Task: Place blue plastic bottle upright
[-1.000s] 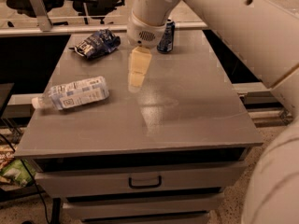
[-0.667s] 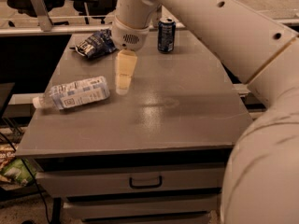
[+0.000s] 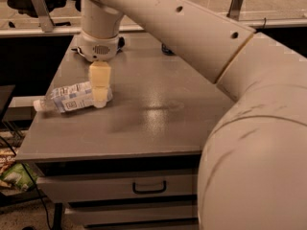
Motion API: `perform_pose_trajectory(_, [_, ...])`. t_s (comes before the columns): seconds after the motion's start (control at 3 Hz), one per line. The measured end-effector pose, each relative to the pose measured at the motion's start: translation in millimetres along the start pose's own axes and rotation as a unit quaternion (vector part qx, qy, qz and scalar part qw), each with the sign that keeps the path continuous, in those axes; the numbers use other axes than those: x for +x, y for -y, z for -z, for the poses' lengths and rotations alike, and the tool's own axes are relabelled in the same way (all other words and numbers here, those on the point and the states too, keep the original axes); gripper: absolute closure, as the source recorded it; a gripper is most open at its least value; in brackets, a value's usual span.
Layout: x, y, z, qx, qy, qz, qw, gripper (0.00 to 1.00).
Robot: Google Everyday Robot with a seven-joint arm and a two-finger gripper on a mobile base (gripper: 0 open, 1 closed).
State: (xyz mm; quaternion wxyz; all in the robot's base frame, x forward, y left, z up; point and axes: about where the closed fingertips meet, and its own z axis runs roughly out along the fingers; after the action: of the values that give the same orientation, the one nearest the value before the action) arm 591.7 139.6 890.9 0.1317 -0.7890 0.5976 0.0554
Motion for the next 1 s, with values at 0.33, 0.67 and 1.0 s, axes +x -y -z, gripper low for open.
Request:
perform_pose_trajectory(0.33, [-33.4,-5.0,-23.7,-0.019,-0.024,0.039,0.9988,0.0])
perform_pose_trajectory(0.67, [-54.3,-8.8,-36.3,-0.03,-0.035,0.063,0.9969,0.0])
perform_pose_trajectory(1.0, [-66.4,-6.9,-49.8,-0.039,-0.051,0.081,0.9947,0.0])
